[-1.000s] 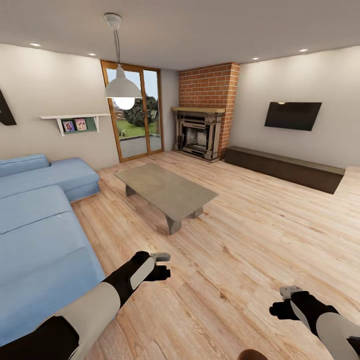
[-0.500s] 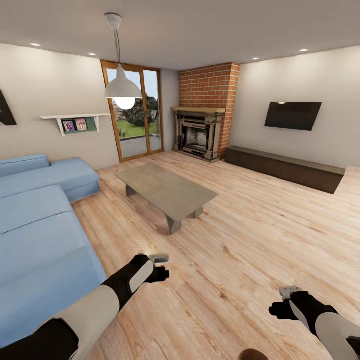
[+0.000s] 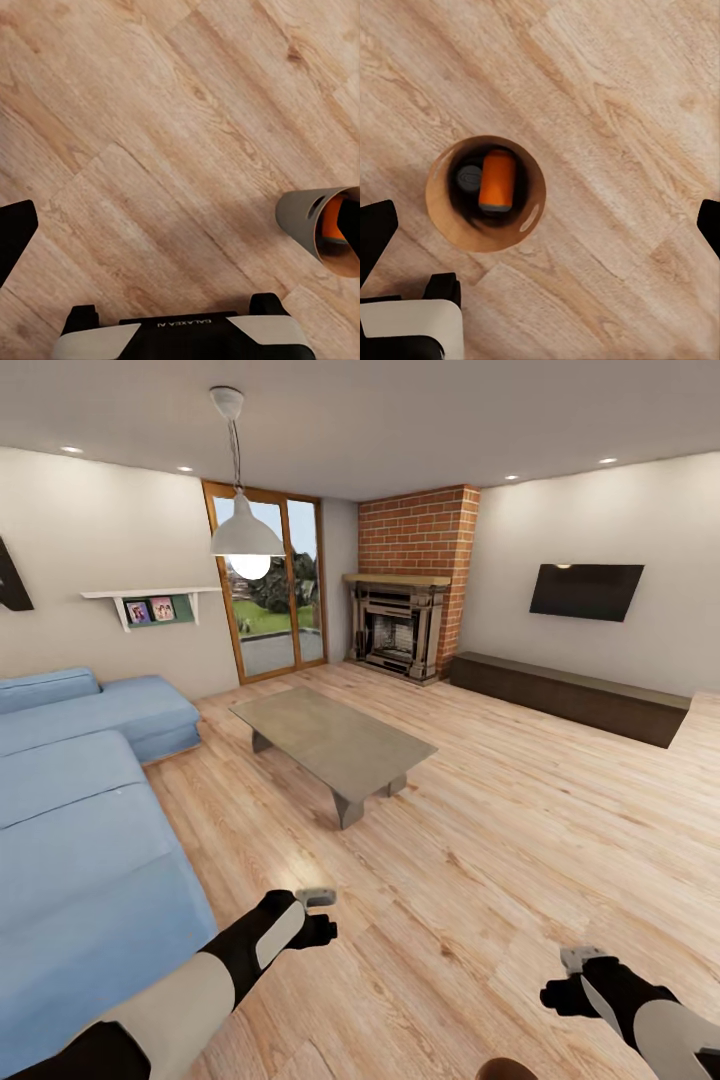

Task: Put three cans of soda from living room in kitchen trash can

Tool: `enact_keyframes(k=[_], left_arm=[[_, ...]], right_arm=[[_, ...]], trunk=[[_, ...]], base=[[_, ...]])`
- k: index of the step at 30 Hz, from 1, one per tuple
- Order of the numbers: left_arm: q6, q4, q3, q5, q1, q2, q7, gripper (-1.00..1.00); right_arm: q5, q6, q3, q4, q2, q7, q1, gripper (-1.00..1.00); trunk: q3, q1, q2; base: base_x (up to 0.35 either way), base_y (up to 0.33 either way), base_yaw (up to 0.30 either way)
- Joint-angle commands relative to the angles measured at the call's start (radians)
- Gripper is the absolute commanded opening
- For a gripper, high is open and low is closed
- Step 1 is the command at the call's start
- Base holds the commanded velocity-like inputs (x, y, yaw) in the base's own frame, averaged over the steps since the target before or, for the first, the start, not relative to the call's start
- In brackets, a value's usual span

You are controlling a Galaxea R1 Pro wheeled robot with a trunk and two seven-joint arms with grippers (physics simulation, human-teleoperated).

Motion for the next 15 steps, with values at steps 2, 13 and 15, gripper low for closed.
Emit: enact_keyframes(k=[2, 13, 15], left_arm=[[-0.001, -0.001, 0.0, 0.0, 0.001, 0.0, 0.0, 1.0], [-0.003, -0.006, -0.001, -0.005, 0.015, 0.001, 0.0, 1.0], [-0.003, -0.007, -0.001, -0.007, 0.023, 0.001, 0.0, 1.0]], right_arm=[[0.0, 0.0, 0.0, 0.0, 0.0, 0.0, 0.001, 1.0], [0.0, 0.0, 0.0, 0.0, 0.002, 0.0, 0.003, 1.0], [0.0, -0.001, 0.0, 0.0, 0.002, 0.0, 0.003, 1.0]], trunk=[[0.0, 0.0, 0.0], [0.0, 0.0, 0.0], [0.0, 0.0, 0.0]], base=[[0.0, 0.0, 0.0], [0.0, 0.0, 0.0], [0.0, 0.0, 0.0]])
